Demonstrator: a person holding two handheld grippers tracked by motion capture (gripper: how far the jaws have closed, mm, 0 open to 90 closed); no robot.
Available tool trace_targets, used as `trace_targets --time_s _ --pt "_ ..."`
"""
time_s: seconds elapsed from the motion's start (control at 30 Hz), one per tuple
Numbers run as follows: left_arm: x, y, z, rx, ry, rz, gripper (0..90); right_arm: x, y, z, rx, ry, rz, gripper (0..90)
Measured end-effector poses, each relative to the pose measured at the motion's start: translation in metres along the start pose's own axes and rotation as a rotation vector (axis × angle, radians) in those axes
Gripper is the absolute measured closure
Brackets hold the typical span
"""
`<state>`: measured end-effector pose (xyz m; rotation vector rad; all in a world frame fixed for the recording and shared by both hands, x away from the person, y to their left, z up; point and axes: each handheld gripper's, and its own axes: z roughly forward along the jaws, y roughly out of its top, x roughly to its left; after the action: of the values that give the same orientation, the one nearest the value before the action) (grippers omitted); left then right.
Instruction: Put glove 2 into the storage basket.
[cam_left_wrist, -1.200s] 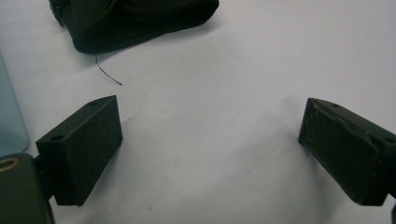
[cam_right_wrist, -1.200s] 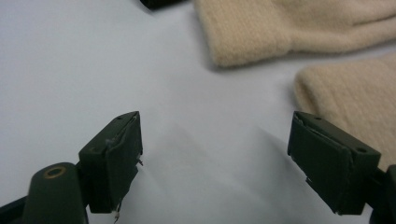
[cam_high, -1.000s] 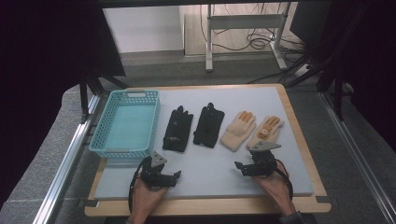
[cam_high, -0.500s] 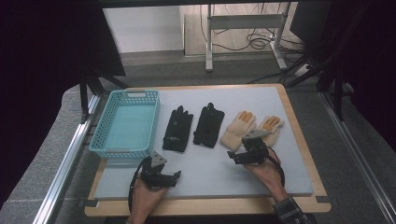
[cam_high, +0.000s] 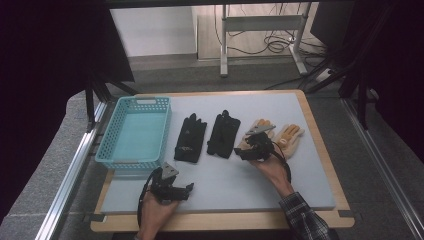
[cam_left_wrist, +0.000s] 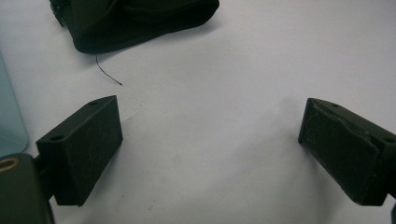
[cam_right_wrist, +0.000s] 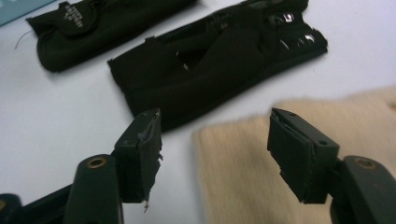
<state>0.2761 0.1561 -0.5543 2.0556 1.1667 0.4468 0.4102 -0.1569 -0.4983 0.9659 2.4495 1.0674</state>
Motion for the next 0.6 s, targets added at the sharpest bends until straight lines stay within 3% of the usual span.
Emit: trace_targets --time_s 0.23,0.6 --pt "0.000 0.000 0.000 0.000 -0.001 -0.001 6.5 -0.003 0.024 0.024 0.010 -0.005 -0.012 36.0" --pt "0.000 0.000 0.000 -0.001 -0.001 0.000 6.5 -0.012 0.055 0.073 0.064 -0.037 0.031 21.3"
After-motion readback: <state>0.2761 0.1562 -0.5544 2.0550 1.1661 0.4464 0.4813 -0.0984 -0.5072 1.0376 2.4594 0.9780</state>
